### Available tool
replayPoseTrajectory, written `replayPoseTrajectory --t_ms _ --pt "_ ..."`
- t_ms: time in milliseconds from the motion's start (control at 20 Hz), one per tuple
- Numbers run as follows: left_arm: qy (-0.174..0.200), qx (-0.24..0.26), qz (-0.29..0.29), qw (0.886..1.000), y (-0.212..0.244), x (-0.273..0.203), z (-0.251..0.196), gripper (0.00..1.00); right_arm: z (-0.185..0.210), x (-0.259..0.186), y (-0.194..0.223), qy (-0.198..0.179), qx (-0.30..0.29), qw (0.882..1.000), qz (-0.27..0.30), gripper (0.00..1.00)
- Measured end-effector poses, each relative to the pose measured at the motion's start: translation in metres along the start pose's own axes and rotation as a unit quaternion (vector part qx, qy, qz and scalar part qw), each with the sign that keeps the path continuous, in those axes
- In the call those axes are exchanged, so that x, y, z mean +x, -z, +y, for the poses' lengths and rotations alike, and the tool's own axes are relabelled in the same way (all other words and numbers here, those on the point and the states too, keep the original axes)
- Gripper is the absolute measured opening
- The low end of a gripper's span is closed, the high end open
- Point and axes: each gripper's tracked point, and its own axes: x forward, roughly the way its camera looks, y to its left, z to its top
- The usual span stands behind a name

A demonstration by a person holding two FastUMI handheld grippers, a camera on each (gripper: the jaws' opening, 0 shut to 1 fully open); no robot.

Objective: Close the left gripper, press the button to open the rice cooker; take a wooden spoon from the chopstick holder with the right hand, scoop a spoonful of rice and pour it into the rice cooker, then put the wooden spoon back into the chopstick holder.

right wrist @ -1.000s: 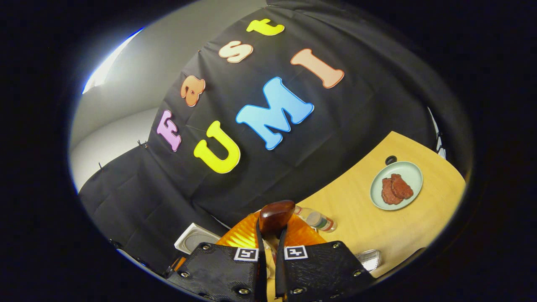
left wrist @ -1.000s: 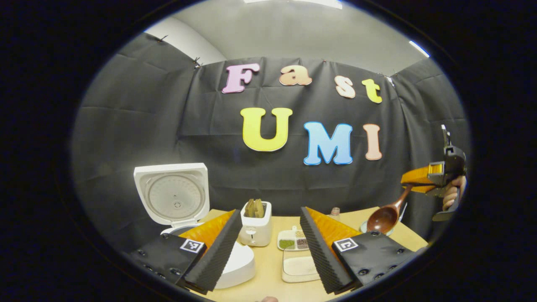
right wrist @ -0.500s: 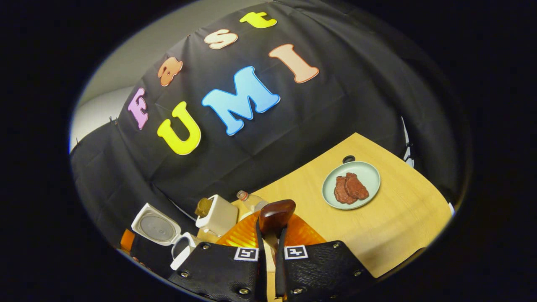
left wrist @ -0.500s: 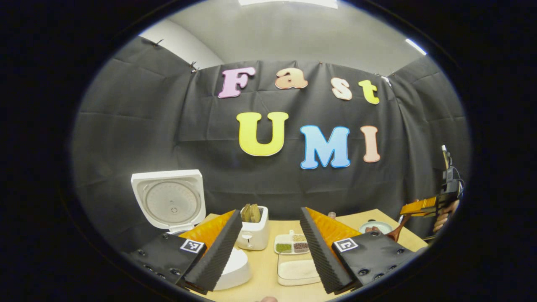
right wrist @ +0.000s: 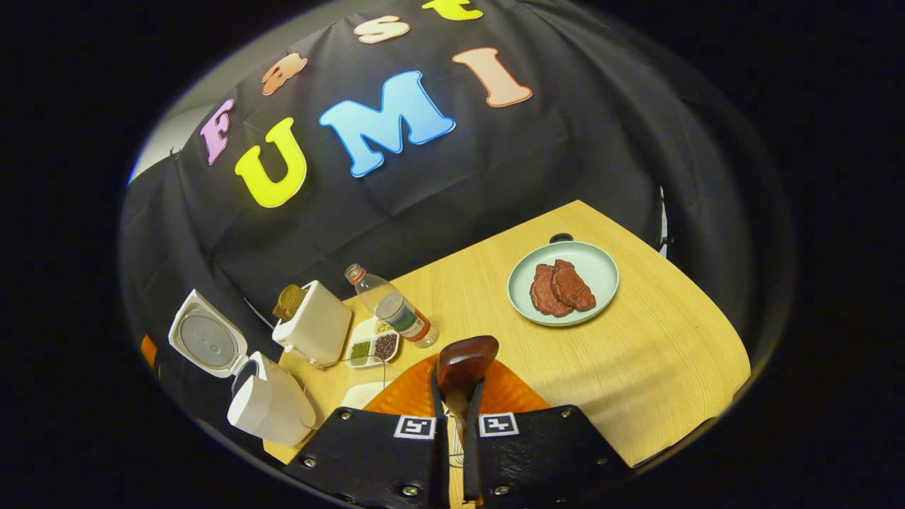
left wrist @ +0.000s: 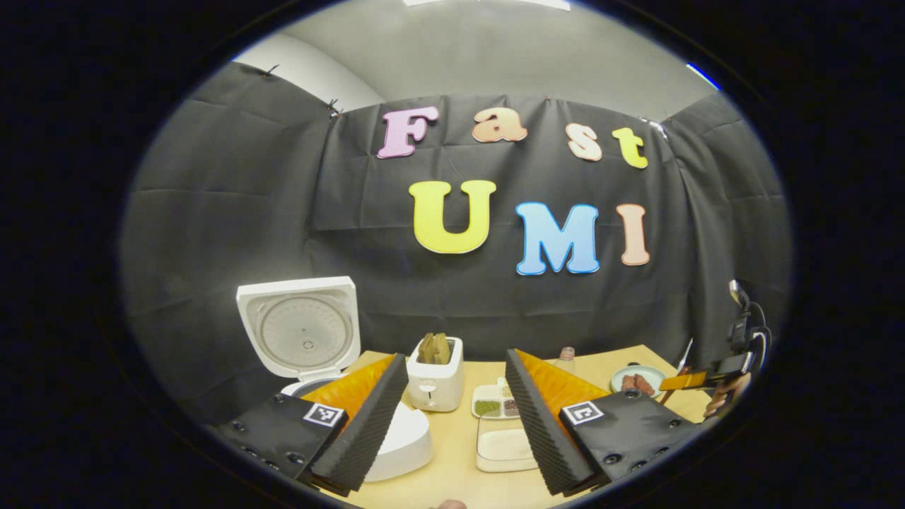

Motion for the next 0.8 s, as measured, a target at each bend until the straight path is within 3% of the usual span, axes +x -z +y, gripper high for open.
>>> replayPoseTrajectory --t_ms 200,350,500,550,600,650,800 --pt "-0.006 0.001 0.004 1.0 0.0 -0.006 0.003 0.96 -0.003 0.014 0.015 0.009 0.007 1.0 0.012 0.08" --pt "0.001 0.0 0.003 1.0 -0.002 -0.005 -0.002 0.96 -0.012 0.013 0.014 0.013 -0.019 1.0 0.007 0.22" --pt "0.021 -0.018 -0.003 1.0 -0.003 0.0 -0.017 0.98 -0.029 -0.001 0.002 0.042 -0.077 0.996 -0.016 0.99" --pt "0.03 -0.026 -0.007 0.999 -0.005 0.001 -0.023 0.95 -0.03 -0.013 -0.005 0.047 -0.099 0.993 -0.033 0.97" --pt "0.037 -0.034 -0.011 0.999 -0.008 0.002 -0.028 1.0 -0.026 -0.024 -0.015 0.051 -0.119 0.99 -0.055 0.98" --pt "0.039 -0.038 -0.016 0.998 -0.011 0.003 -0.029 0.96 -0.02 -0.037 -0.027 0.05 -0.134 0.987 -0.078 0.98" --pt "0.046 -0.032 -0.016 0.998 -0.014 0.011 -0.028 0.98 0.018 -0.073 -0.057 0.023 -0.162 0.978 -0.133 0.97"
